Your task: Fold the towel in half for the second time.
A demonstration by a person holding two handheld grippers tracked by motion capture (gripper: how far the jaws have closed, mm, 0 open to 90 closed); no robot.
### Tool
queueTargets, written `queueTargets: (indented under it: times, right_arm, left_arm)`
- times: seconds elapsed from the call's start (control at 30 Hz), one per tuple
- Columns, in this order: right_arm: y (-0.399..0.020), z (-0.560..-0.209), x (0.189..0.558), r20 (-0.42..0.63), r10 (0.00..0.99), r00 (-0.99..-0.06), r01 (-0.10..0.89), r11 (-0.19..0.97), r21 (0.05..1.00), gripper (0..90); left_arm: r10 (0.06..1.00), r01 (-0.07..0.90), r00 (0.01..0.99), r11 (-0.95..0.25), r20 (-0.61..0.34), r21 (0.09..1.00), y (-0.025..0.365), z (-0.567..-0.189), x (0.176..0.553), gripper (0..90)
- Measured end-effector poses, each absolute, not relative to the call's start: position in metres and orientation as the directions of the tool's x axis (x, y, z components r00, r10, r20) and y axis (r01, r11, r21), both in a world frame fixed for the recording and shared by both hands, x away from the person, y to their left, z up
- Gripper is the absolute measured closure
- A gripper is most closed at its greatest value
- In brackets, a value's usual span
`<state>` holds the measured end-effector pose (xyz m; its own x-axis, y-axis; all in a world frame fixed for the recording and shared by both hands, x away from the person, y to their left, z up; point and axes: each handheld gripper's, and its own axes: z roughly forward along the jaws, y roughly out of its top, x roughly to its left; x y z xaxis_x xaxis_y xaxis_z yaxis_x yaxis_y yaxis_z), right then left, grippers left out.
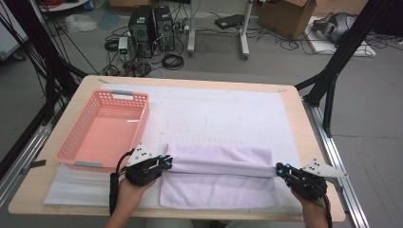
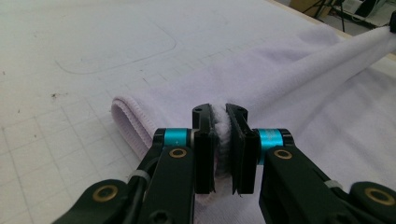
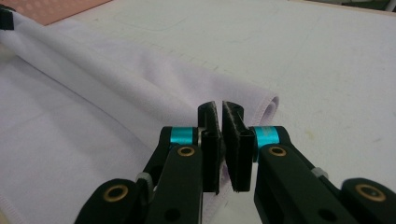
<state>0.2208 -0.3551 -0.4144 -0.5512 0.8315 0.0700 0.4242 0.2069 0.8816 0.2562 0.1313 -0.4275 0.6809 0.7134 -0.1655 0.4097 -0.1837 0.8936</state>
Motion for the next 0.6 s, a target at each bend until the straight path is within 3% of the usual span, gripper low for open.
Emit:
queueTargets:
  times: [0.6]
  right_arm:
    - [-0.361,-0.418,0.205,0.085,0.807,-0.585,0.453,0.237,0.859,85.5]
  left_arm:
    - [0.681,0.433,0.705,-0.194,-0.197,0.88,0.139,-0.429,0.233,81.3]
